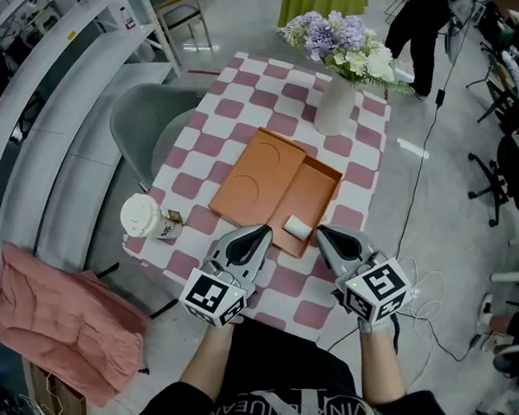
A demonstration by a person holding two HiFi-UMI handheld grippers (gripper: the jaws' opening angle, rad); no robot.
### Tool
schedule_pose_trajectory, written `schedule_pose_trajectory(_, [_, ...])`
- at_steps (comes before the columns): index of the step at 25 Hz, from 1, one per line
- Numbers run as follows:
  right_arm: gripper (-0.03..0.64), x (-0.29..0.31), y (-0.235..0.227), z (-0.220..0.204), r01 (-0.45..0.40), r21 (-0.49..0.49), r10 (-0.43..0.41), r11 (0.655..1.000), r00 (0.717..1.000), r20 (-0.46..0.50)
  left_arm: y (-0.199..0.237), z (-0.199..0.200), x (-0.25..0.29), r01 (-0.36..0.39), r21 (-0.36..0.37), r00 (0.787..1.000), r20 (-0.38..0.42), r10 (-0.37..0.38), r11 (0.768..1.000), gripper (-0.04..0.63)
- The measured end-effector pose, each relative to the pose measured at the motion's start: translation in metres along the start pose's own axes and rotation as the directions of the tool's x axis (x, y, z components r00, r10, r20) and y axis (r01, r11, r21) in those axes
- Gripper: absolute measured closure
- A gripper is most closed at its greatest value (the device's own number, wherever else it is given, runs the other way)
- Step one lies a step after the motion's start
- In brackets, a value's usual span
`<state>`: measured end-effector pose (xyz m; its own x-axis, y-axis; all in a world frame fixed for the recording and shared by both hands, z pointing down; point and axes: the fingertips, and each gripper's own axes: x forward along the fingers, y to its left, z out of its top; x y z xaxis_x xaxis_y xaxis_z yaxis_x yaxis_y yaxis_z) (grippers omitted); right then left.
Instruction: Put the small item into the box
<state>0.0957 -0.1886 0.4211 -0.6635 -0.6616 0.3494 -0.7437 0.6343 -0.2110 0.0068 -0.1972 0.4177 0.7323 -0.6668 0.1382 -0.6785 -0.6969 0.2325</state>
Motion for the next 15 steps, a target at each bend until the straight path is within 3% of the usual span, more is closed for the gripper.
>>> schedule_pose_trajectory(15, [0.611,-0.015,0.001,0.029,0.033,-0.039,-0.03,0.999,0.997,0.077,0.004,0.036,-0.002,-0.017,0.019,0.997,0.069,0.015,1.0,0.575])
